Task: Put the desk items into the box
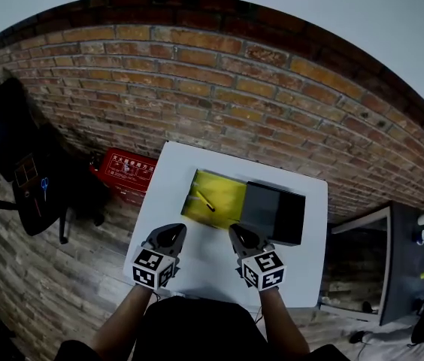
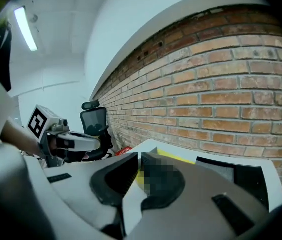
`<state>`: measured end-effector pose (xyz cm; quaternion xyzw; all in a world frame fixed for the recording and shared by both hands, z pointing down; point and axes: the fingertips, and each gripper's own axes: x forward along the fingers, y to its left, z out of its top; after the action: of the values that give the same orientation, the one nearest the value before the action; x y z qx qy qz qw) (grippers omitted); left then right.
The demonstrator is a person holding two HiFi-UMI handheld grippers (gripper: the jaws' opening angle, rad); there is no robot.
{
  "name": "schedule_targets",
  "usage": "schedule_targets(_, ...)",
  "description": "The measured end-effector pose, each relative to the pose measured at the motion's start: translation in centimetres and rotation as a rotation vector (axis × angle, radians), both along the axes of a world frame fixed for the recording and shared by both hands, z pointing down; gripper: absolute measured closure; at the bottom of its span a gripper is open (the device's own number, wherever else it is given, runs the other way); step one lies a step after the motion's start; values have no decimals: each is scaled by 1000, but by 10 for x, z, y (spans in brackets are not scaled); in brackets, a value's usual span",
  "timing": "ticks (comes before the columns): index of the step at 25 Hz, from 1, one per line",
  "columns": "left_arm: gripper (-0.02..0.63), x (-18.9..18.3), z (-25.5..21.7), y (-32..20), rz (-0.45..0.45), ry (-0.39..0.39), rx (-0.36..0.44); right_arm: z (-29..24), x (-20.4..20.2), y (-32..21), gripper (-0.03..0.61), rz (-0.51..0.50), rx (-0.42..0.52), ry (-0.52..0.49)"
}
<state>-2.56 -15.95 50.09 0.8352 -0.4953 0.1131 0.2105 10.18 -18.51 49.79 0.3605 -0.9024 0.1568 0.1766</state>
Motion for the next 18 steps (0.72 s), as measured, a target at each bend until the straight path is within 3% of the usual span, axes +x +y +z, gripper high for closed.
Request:
schedule_targets(9, 600, -7, -23, 11, -10, -6, 45, -30, 28, 18, 546, 43, 85, -61)
schedule_targets(18, 600, -2, -16, 18, -6, -7, 38, -27, 43, 31, 557, 71, 78, -79)
